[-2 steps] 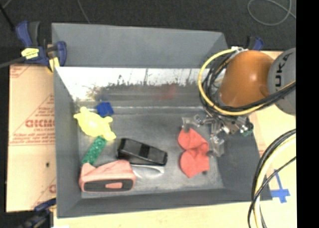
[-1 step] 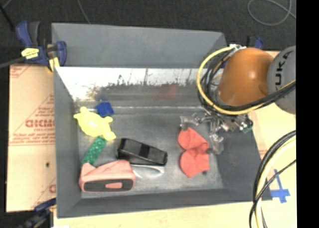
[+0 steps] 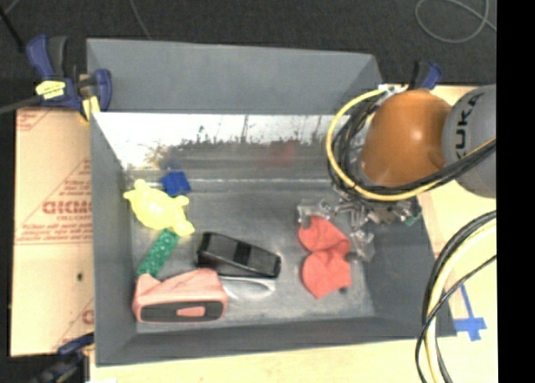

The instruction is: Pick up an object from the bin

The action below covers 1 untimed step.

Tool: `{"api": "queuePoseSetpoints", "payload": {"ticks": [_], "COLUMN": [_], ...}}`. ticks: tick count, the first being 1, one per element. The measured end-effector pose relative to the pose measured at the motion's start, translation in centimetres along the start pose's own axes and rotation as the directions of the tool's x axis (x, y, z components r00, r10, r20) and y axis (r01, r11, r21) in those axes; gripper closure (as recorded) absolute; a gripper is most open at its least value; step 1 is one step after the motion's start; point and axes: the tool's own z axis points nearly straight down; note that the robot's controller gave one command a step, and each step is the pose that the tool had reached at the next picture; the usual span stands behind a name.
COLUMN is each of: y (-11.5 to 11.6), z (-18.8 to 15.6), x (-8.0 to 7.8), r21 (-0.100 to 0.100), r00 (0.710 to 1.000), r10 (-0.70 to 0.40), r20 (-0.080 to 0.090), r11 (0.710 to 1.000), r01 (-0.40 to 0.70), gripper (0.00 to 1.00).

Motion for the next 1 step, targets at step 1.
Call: {"api": "queuePoseSetpoints", "payload": {"ticks": [1], "y": [0.55], "z": [2.84], "x": [-1.26], "r21": [0.003], "r00": [0.923], "r10": [-0.385], "r20": [0.002], "r11": [0.923], "r01": [0.385], "gripper": [1.00]}}
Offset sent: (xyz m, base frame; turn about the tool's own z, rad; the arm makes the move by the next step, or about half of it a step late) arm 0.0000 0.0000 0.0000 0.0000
